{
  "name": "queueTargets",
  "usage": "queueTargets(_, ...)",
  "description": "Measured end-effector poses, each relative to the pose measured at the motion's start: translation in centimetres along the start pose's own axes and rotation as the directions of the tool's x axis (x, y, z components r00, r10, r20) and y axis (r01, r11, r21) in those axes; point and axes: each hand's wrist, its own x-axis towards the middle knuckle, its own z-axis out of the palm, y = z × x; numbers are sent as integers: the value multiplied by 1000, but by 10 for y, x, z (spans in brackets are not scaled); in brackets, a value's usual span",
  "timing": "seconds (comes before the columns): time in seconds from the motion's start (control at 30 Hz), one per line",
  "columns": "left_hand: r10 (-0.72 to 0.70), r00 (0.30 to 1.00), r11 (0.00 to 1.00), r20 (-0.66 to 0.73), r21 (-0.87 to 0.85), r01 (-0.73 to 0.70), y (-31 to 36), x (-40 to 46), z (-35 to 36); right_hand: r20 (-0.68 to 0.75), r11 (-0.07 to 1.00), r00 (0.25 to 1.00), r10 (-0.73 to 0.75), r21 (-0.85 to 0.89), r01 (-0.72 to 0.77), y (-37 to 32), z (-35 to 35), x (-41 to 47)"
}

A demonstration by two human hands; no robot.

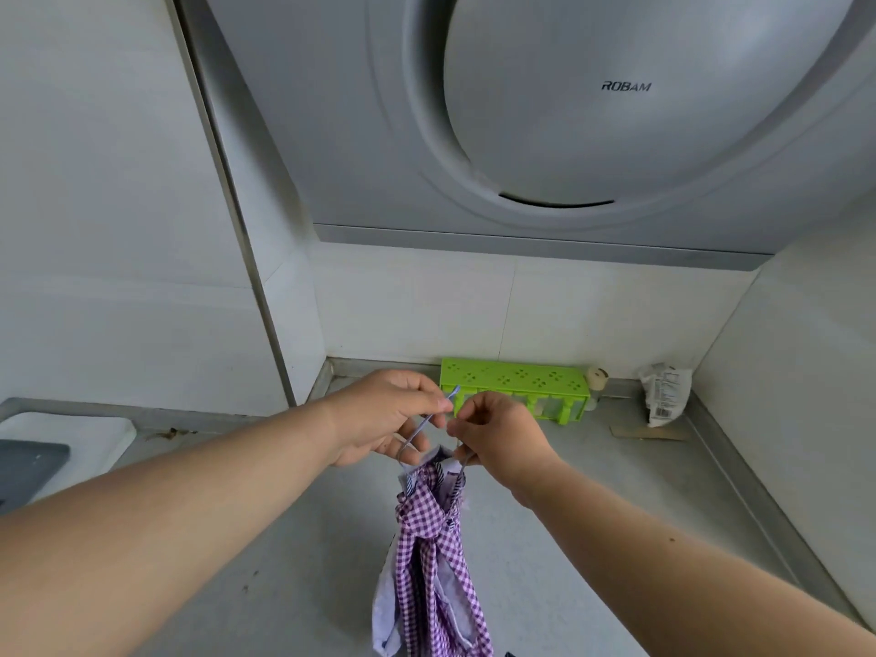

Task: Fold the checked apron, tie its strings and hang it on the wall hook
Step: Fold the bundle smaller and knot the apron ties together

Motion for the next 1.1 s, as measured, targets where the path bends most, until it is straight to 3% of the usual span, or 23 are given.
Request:
queueTargets(0.33,47,996,998,76,-38,-44,3,8,-55,-32,993,999,-4,-116,0,-19,36,11)
queueTargets(0.6,202,972,948,123,223,-225,-3,19,-94,74,953,994,-86,-286,103,-36,68,7)
queueTargets(0.73,235,963,946,129,199,-257,-5,26,-96,131,942,981,-143,-285,176,-42,78,6)
queueTargets(0.93,211,957,967,197,99,-234,-16,35,-96,70,940,975,-210,-259,221,-44,79,9)
queueTargets(1.1,138,974,894,179,400,-200,-23,37,-95,41,951,977,-210,-222,214,-41,74,11)
